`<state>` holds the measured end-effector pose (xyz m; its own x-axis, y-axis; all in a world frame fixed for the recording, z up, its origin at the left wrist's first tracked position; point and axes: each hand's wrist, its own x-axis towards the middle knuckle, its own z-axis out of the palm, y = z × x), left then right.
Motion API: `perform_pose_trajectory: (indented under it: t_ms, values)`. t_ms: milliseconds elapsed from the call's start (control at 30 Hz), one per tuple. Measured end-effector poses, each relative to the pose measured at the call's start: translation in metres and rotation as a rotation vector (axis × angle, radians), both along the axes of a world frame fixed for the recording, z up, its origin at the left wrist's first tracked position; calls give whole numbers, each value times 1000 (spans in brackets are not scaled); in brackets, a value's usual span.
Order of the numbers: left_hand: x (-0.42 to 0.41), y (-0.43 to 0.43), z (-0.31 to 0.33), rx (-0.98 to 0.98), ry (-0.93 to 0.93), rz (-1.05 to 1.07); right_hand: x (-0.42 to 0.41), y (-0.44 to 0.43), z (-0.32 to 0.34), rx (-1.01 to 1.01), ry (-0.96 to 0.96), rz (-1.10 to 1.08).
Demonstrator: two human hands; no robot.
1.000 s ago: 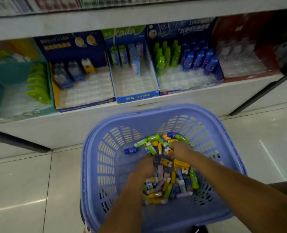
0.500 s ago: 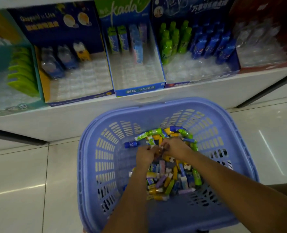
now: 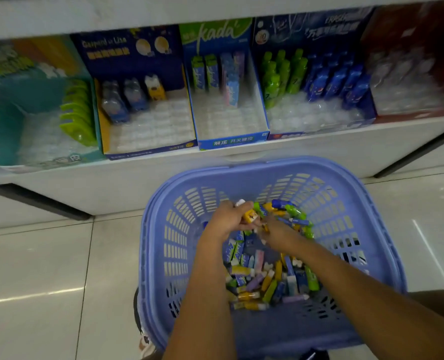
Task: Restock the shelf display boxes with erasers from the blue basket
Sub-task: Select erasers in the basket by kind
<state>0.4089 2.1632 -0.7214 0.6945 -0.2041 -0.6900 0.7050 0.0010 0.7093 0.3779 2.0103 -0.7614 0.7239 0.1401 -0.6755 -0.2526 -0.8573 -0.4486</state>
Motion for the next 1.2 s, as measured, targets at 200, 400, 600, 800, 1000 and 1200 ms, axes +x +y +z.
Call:
perform_pose_trajectory:
  t_ms: [200, 400, 600, 800, 1000, 1200]
  values:
    - [8, 39, 76, -49, -155, -30, 5, 14, 83, 183, -287, 144]
    - [4, 86, 139, -124, -358, 186, 23, 58, 178, 368, -566, 134]
    - [7, 120, 167, -72, -439, 510, 86, 111, 240, 294, -838, 122]
    - [9, 125, 169, -111, -366, 604, 165, 169, 261, -162, -791, 207]
    - [10, 124, 168, -148, -349, 609, 190, 167, 251, -200, -922, 291]
    - [13, 120, 164, -59, -422, 591, 202, 163, 248, -177, -896, 379]
